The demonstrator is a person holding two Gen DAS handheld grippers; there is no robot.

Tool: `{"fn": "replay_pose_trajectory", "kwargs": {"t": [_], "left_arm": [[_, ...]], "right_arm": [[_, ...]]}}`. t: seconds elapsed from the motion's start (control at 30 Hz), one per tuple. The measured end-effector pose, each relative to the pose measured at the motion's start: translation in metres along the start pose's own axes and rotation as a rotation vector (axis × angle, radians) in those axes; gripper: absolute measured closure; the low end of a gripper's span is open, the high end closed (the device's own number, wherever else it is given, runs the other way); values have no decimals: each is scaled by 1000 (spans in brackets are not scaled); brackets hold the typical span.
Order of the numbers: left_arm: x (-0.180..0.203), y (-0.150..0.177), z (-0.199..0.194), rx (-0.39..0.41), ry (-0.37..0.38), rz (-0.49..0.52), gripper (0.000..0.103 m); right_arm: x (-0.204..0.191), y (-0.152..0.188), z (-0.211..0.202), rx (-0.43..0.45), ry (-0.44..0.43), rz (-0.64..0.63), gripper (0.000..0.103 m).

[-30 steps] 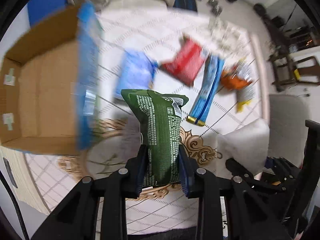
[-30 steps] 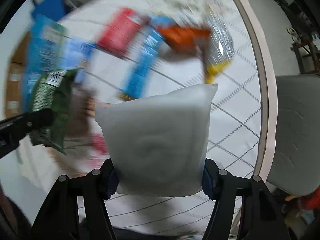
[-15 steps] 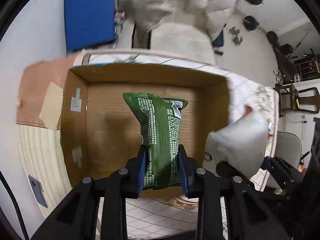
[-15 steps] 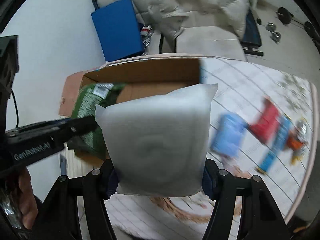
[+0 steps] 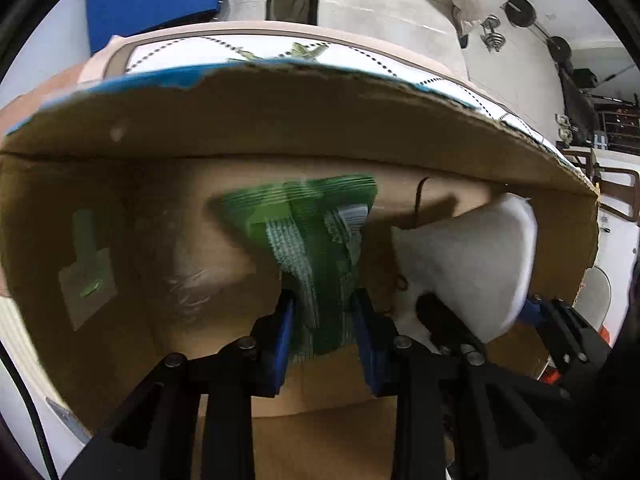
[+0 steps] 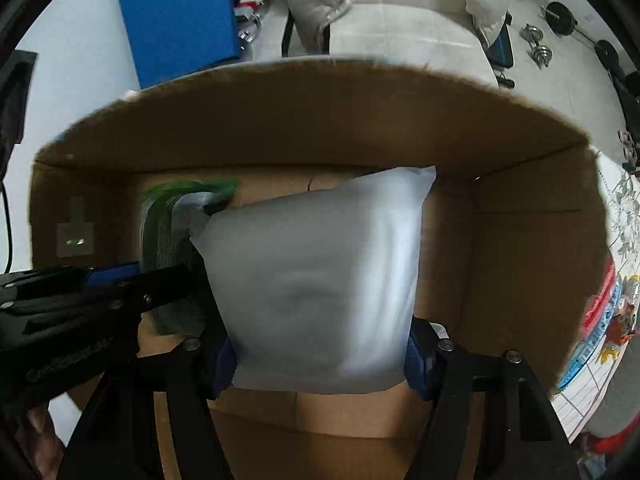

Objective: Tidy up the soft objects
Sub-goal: 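Carry both items into the cardboard box and open both tools to release them, then lift both tools out of the box and move toward the table items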

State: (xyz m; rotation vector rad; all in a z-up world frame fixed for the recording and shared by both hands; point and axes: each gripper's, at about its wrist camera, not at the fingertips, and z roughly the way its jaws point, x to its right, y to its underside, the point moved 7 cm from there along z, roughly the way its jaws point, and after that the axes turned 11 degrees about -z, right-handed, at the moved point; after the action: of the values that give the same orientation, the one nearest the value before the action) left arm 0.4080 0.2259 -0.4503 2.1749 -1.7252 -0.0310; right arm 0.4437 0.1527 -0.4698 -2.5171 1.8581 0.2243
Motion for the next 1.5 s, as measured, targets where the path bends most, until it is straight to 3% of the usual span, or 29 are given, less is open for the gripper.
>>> {"fn": "replay_pose_trajectory", "kwargs": {"t": [0.43, 0.53, 0.6, 0.67, 0.8, 1.1, 1.5], "left_arm": [[2, -9, -2, -14, -43, 0, 72], [1, -9, -12, 16, -50, -5, 55], [-2, -5, -26, 59, -59, -10, 33], [-4, -1, -39, 110, -71, -12, 19], [-11, 20, -69, 221, -108, -16, 4], [-16, 77, -104, 380, -109, -22, 1], [-9, 158, -151, 574, -141, 4, 0]], "right_arm": [[-4, 0, 24, -14, 33, -8, 30], [-2, 3, 22, -18, 30, -19, 26], [0, 7, 18, -11, 27, -24, 17], [-1, 13, 5, -4, 46, -35, 9], [-2, 30, -19, 22, 94, -74, 0], [1, 69, -69, 135, 116, -66, 0], [-19, 161, -149, 305, 98, -54, 0]]}}
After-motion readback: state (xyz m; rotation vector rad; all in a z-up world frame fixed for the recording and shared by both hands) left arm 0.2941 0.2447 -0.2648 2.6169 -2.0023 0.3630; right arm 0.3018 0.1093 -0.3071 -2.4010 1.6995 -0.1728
